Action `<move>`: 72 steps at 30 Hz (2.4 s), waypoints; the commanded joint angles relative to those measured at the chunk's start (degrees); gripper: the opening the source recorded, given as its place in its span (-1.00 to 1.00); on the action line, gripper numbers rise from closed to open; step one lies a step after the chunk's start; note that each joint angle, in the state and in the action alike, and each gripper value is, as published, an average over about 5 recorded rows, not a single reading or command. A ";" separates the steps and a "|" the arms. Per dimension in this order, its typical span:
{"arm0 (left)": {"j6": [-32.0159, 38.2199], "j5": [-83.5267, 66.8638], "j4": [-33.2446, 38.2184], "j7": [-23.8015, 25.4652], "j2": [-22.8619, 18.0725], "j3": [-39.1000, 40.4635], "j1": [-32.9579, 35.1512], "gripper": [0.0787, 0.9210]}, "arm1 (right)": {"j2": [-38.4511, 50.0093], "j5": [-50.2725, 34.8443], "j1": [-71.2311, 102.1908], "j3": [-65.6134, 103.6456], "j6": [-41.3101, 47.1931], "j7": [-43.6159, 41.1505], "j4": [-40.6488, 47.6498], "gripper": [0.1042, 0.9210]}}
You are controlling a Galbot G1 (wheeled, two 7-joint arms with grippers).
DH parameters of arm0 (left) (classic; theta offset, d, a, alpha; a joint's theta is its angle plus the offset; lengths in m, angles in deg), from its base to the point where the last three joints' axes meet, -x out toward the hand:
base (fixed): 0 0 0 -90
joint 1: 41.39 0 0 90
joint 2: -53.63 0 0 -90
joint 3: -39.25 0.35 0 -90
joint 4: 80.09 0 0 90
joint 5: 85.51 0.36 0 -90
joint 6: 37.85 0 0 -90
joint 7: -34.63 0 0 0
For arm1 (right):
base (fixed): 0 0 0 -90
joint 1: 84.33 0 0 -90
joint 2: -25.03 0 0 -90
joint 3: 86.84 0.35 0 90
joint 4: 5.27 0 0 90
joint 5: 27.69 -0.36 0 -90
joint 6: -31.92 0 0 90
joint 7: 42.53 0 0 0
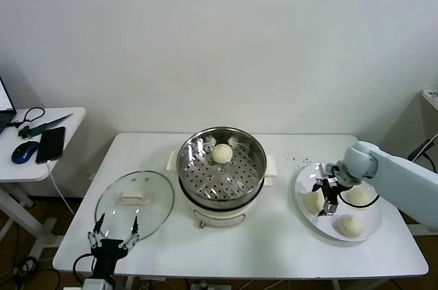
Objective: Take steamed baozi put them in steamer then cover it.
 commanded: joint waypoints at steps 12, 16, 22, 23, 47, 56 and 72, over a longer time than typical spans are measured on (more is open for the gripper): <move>0.21 0.35 -0.02 -0.03 -0.18 0.29 0.45 0.77 | 0.27 -1.76 -1.91 -0.11 -0.26 -0.14 0.62 0.43; 0.26 0.35 0.25 -0.03 -0.20 0.34 0.59 0.77 | 1.22 -5.75 -9.80 -4.99 0.02 0.26 -0.80 0.43; 0.30 0.37 0.65 0.02 -0.22 0.78 0.62 0.77 | -0.40 -17.99 -31.26 -20.24 0.64 0.63 -1.66 0.43; 0.31 0.38 0.68 0.03 -0.22 0.92 0.63 0.77 | -1.18 -20.04 -34.41 -22.58 0.74 0.66 -1.67 0.43; 1.36 0.38 1.15 0.58 -0.05 2.91 0.86 0.77 | -31.26 -44.92 -47.30 -34.05 10.34 11.35 -5.39 0.45; 1.41 -0.03 0.79 0.60 0.16 2.20 -0.10 0.77 | -37.92 -44.00 -40.33 -34.27 11.88 14.98 -4.98 0.45; 1.33 -0.24 0.24 0.60 0.62 1.48 -0.64 0.77 | -39.54 -38.87 -33.49 -34.80 11.64 15.53 -3.13 0.47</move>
